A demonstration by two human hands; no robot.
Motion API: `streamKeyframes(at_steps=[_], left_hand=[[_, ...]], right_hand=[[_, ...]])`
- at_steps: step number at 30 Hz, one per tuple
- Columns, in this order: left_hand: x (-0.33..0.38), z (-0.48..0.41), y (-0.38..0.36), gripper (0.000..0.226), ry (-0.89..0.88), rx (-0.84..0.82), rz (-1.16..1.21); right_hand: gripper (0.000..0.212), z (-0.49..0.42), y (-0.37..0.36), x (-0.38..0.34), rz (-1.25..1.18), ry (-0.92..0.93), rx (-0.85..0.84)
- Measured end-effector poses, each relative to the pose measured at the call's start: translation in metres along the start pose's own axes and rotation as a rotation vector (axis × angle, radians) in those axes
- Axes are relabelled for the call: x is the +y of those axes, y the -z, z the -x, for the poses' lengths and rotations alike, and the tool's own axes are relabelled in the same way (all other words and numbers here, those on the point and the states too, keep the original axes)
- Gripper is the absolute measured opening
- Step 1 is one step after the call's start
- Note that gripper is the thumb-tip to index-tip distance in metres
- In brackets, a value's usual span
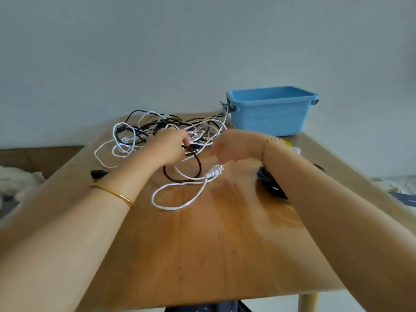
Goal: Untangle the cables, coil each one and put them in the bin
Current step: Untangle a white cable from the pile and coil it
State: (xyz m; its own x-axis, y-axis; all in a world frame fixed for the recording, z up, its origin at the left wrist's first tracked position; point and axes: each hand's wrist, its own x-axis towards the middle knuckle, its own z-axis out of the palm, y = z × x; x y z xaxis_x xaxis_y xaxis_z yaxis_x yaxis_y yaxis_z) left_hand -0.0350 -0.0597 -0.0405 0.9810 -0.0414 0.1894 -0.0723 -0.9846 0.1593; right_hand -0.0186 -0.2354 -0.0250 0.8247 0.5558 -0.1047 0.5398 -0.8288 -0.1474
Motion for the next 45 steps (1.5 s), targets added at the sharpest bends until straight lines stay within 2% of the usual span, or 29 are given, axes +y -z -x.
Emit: streamKeyframes(at_steps=[2, 4, 8, 11, 13, 14, 17, 19, 21, 23, 26, 28, 30, 33, 36, 40, 42, 45], left_hand=[[-0.014, 0.007, 0.0, 0.05, 0.016, -0.128, 0.019], [-0.023, 0.011, -0.001, 0.049, 0.012, -0.2, -0.071], [-0.043, 0.016, 0.001, 0.023, 0.022, -0.252, -0.206], [-0.053, 0.016, 0.005, 0.031, 0.051, -0.248, -0.182], [-0.053, 0.014, 0.013, 0.012, 0.044, -0.115, -0.057], [-0.053, 0.012, 0.019, 0.008, 0.058, -0.017, 0.032], [-0.054, 0.006, 0.04, 0.026, 0.075, 0.273, 0.293], [-0.049, 0.005, 0.053, 0.023, 0.04, 0.345, 0.5], [-0.039, 0.011, 0.068, 0.019, 0.018, 0.275, 0.805], [-0.03, 0.02, 0.08, 0.023, -0.022, 0.027, 0.976], [-0.02, 0.032, 0.091, 0.039, -0.07, -0.452, 1.024], [-0.017, 0.035, 0.092, 0.059, -0.085, -0.61, 1.101], [-0.014, 0.033, 0.09, 0.068, -0.089, -0.559, 1.197], [-0.01, 0.024, 0.087, 0.059, -0.014, -0.331, 1.267], [-0.009, 0.02, 0.084, 0.048, 0.06, -0.212, 1.18], [-0.007, 0.02, 0.081, 0.029, 0.052, -0.053, 1.079], [-0.004, 0.019, 0.08, 0.02, 0.059, -0.065, 1.122], [0.003, 0.016, 0.077, 0.021, 0.124, -0.117, 1.324]], right_hand=[[0.04, -0.014, -0.018, -0.017, 0.183, 0.059, -0.129], [0.039, -0.022, -0.03, -0.022, 0.286, 0.059, -0.09], [0.028, -0.023, -0.029, -0.017, 0.142, 0.071, 0.057], [0.01, -0.019, -0.014, -0.01, -0.345, -0.03, 0.398], [0.008, -0.018, -0.001, -0.01, -0.831, -0.08, 0.579], [0.01, -0.017, 0.005, -0.011, -1.055, -0.083, 0.631], [0.011, -0.016, 0.023, -0.015, -1.644, -0.02, 0.717], [0.01, -0.019, 0.031, -0.013, -2.068, 0.044, 0.72], [0.015, -0.021, 0.036, -0.011, -2.361, 0.087, 0.694], [0.024, -0.024, 0.037, -0.011, -2.492, 0.102, 0.684], [0.022, -0.024, 0.037, -0.013, -2.471, 0.086, 0.668], [0.015, -0.022, 0.036, -0.015, -2.344, 0.038, 0.595], [0.007, -0.019, 0.033, -0.019, -2.154, 0.006, 0.516], [0.006, -0.015, 0.029, -0.022, -1.879, 0.031, 0.485], [0.006, -0.011, 0.027, -0.018, -1.62, 0.011, 0.497], [0.005, -0.011, 0.022, -0.012, -1.364, -0.008, 0.587], [0.009, -0.013, 0.017, -0.014, -1.257, -0.029, 0.648], [0.034, -0.021, 0.013, -0.02, -1.279, -0.067, 0.712]])
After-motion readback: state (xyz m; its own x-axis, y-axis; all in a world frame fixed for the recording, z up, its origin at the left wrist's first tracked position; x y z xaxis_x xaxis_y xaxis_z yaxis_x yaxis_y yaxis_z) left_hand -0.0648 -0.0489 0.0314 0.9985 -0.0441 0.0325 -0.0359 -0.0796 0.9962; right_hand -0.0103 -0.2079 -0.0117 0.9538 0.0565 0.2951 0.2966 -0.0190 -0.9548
